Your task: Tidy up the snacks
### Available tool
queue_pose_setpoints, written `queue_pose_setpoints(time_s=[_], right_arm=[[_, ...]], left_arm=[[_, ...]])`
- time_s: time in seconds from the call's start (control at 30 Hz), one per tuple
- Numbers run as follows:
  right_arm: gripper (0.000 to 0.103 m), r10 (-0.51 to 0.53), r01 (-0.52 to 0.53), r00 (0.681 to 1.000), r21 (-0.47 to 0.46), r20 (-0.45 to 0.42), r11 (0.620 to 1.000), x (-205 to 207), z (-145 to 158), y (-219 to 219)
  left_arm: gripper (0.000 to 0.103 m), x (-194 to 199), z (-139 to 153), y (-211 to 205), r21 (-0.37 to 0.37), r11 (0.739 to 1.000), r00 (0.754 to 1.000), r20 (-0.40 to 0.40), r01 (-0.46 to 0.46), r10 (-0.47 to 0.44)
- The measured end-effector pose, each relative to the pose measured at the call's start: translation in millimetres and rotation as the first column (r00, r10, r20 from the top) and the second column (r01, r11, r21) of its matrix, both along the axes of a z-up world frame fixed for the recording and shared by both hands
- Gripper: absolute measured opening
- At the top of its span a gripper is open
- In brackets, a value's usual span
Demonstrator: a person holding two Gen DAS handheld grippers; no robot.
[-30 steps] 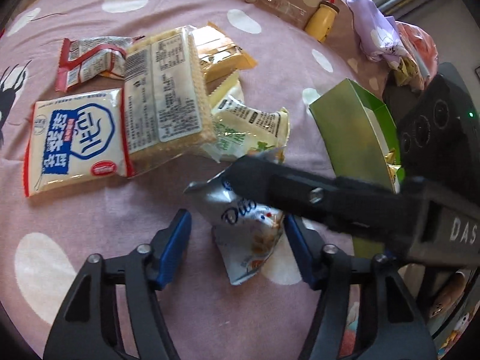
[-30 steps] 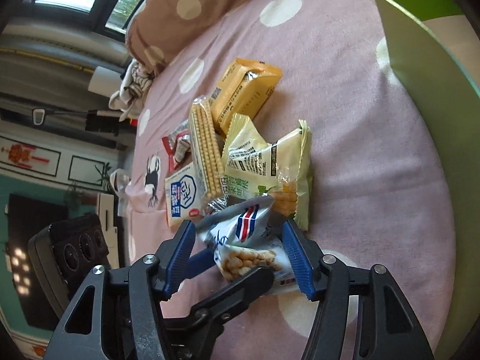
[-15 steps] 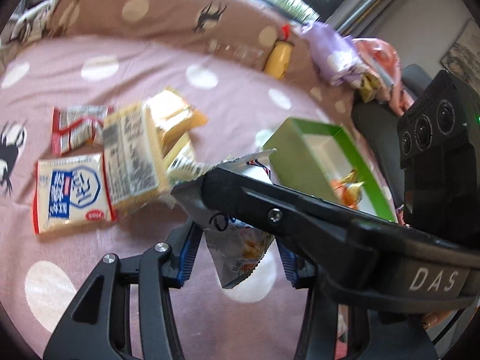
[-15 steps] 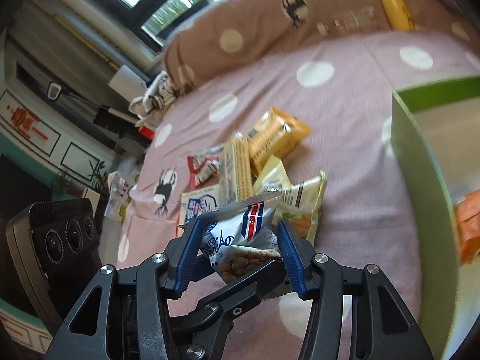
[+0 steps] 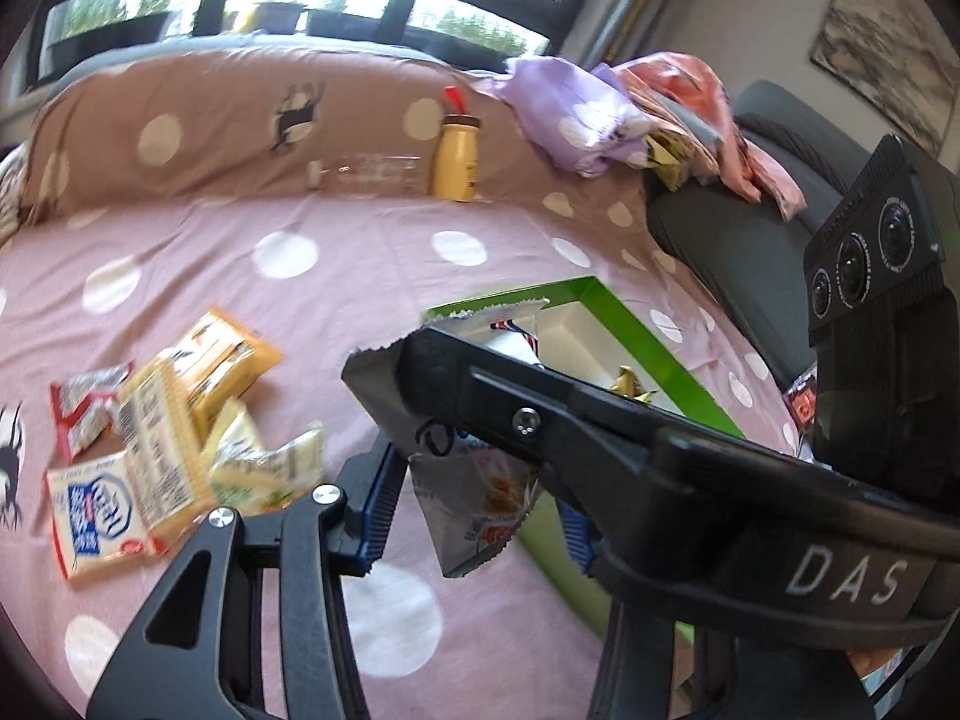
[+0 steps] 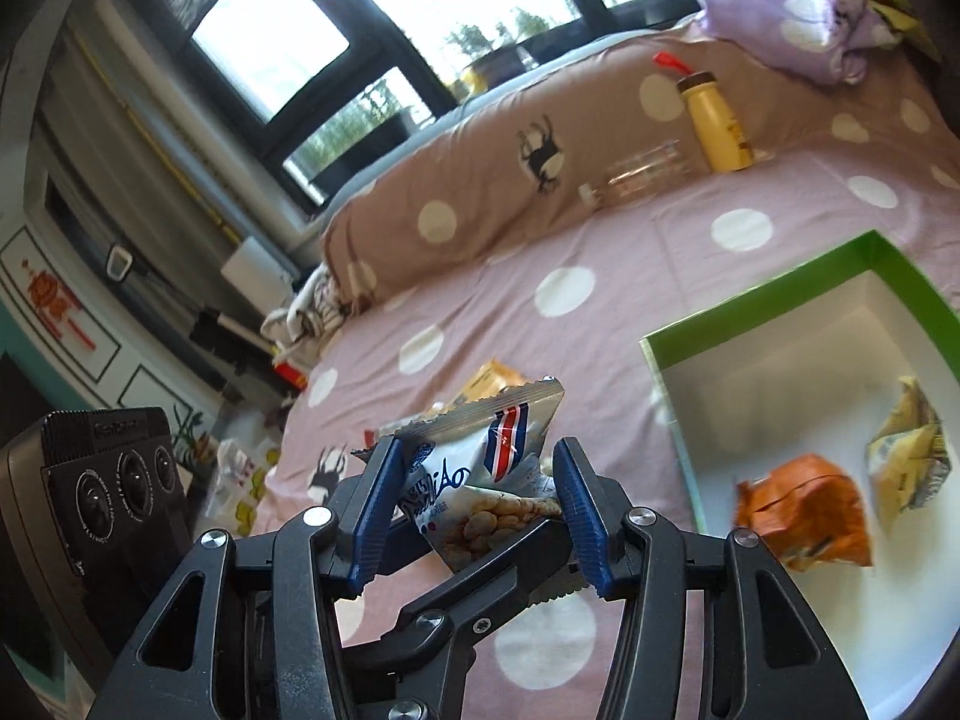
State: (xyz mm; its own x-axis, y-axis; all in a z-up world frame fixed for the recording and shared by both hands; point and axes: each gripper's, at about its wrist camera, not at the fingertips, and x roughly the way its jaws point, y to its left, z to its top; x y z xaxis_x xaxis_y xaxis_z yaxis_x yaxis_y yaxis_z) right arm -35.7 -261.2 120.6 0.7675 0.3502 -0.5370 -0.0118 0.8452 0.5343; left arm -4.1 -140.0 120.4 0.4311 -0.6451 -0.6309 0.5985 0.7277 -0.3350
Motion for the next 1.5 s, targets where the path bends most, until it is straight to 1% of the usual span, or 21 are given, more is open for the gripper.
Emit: queue_pose_setpoints(time_s=[0.17, 0.4, 0.63, 1.03, 1.5], right_arm=[[0.054, -0.077, 0.076, 0.997, 0.03, 0.014, 0.997, -10.9, 0.8, -28.4], [0.052, -0.172, 0.17, 0.985, 0.066, 0.018, 0.983, -21.6, -2.1, -55.8], [0.05, -0.248, 0.248, 0.969, 0.094, -0.016, 0.964, -26.8, -12.7, -80.6], [0.048, -0.321, 0.329, 0.943, 0.116, -0.088, 0.937, -25.4, -32.1, -105.0], [0.048, -0.371, 0.389, 0.915, 0.104, -0.156, 0.915, -22.6, -47.8, -120.0]], left_arm=[[0.046, -0.2, 2.8, -30.4, 0.018, 0.998, 0.998, 0.015, 0.062, -0.062], [0.045, -0.5, 4.2, -63.4, 0.045, 0.99, 0.99, 0.024, 0.136, -0.138], [0.044, 0.1, -2.7, -88.2, 0.076, 0.98, 0.982, 0.005, 0.186, -0.187], [0.044, 6.3, -20.2, -117.4, 0.09, 0.965, 0.968, -0.066, 0.248, -0.242], [0.044, 10.7, -36.6, -133.8, 0.085, 0.952, 0.951, -0.132, 0.292, -0.28]])
